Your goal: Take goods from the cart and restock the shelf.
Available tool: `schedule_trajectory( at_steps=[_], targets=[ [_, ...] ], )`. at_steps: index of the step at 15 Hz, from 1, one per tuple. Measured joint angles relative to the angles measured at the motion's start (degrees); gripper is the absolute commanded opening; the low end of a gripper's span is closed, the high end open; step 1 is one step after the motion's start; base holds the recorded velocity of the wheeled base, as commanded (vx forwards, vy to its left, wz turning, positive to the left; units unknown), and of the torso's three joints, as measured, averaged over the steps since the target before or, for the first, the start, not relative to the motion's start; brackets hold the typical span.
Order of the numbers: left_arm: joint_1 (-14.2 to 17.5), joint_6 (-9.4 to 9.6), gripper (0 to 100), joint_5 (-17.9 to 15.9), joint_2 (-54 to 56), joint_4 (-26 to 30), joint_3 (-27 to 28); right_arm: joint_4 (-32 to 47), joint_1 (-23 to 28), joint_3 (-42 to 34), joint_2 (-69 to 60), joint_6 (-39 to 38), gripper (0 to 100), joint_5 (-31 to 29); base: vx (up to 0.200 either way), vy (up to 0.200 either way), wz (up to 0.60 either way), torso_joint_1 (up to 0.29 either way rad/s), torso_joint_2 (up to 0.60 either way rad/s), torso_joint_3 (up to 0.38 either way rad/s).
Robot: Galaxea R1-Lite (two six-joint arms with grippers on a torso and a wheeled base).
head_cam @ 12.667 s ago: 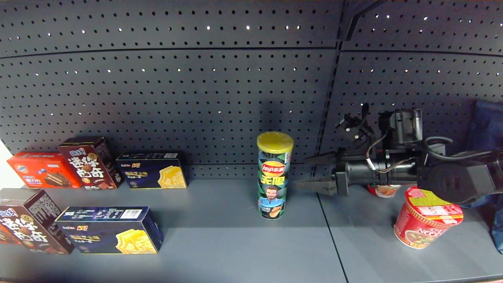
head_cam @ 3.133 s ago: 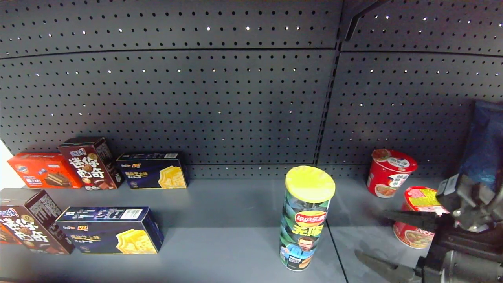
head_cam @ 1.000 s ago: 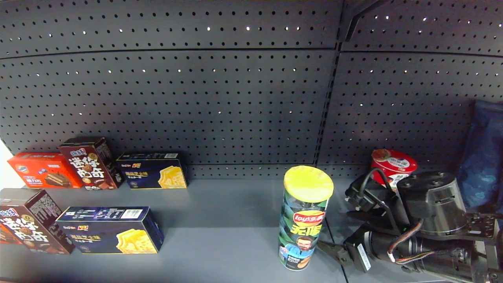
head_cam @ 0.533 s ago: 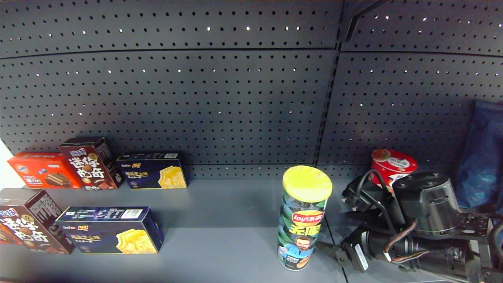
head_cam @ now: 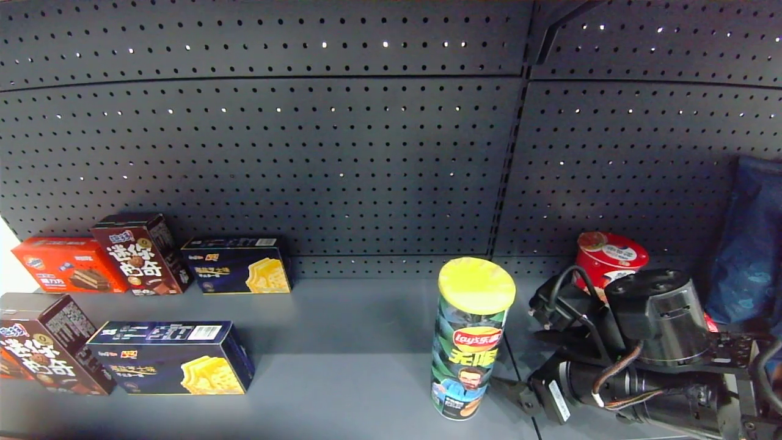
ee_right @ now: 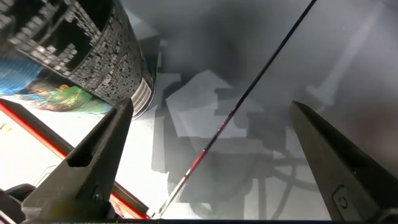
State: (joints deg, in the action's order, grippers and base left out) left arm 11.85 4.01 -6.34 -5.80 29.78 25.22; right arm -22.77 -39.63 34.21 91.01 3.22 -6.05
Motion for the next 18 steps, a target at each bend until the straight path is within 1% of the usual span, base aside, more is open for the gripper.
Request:
schedule_trajectory(
  at_steps=[8, 10, 11, 12, 13, 14, 16, 18],
  targets=[
    [0.0, -0.07, 0, 0.0, 0.0, -0.1, 0.2, -0.4, 0.0, 0.6, 1.8, 0.0, 100, -0.2, 0.000, 0.000, 0.00, 0.000, 0.00, 0.000],
    [0.0, 0.00, 0, 0.0, 0.0, -1.4, 0.5, -0.4, 0.0, 0.4, 1.0, 0.0, 100, -0.3, 0.000, 0.000, 0.00, 0.000, 0.00, 0.000],
    [-0.1, -0.02, 0, -0.3, 0.0, -3.2, 0.7, -0.4, 0.1, 0.3, 0.2, -0.2, 100, -0.2, 0.000, 0.000, 0.00, 0.000, 0.00, 0.000],
    [-0.6, 0.01, 0, -0.9, -0.1, -5.6, 1.7, -0.4, 0.2, 0.2, -1.0, -0.4, 100, -0.1, 0.000, 0.000, 0.00, 0.000, 0.00, 0.000],
    [-1.1, 0.04, 0, -1.4, -0.3, -5.7, 2.3, -0.3, 0.3, -0.2, -2.3, -0.6, 100, 0.0, 0.000, 0.000, 0.00, 0.000, 0.00, 0.000],
    [-2.0, 0.09, 0, -1.9, -0.8, -6.0, 4.2, -0.4, 0.3, -0.8, -4.1, -0.7, 100, 0.2, 0.000, 0.000, 0.00, 0.000, 0.00, 0.000],
    [-5.2, 0.22, 0, -3.9, -3.8, -6.2, 8.4, -0.4, 0.4, -3.0, -7.9, -0.8, 100, 0.7, 0.000, 0.000, 0.00, 0.000, 0.00, 0.000],
    [-8.3, 0.50, 0, -6.6, -8.0, -7.0, 11.4, -0.3, 0.2, -5.1, -11.5, -0.9, 100, 1.5, 0.000, 0.000, 0.00, 0.000, 0.00, 0.000]
  ],
)
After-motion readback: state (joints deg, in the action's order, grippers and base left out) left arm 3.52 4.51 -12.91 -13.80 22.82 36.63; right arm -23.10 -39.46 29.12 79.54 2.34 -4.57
